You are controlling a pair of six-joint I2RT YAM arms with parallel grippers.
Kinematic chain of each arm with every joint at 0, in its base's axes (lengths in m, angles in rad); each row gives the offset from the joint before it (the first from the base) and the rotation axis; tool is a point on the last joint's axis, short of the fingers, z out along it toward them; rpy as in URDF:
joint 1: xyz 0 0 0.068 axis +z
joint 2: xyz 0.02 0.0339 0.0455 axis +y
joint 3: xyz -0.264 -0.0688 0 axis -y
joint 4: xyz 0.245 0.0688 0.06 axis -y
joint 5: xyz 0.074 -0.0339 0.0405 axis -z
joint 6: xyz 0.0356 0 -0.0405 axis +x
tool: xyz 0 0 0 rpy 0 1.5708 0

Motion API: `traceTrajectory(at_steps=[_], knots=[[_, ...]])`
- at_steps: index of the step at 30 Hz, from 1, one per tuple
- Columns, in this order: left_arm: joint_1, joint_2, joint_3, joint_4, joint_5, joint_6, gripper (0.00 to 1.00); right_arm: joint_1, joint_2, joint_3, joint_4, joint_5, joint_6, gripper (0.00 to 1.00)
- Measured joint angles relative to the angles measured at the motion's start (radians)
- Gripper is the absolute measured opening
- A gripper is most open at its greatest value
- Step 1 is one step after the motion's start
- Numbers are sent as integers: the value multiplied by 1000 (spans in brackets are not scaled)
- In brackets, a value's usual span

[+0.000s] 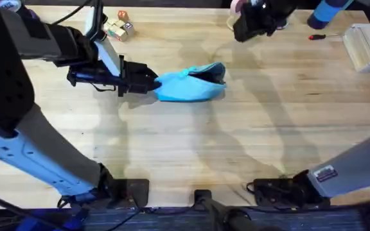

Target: Unzip the bag, pick up the pens from the table one at a time and place them inside, then zip the bag closed.

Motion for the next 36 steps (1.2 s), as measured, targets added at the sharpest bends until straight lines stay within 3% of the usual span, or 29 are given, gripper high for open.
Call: traceTrajectory(at_steps=[1, 7, 8, 17, 31, 36], knots=[[0, 0, 0, 0, 0, 0, 43, 17, -20, 0, 1, 0, 2, 42], [0, 0, 0, 0, 0, 0, 43, 133, -117, 5, 2, -1, 4, 889], [0, 0, 0, 0, 0, 0, 43, 151, -124, 5, 2, 0, 3, 969], [0, 0, 0, 0, 0, 0, 43, 250, -132, 5, -1, 0, -28, 997], [0, 0, 0, 2, -1, 0, 43, 414, -131, 5, -121, 0, -561, 997], [0, 0, 0, 2, -2, 0, 43, 437, -131, 5, -134, -3, -672, 996]])
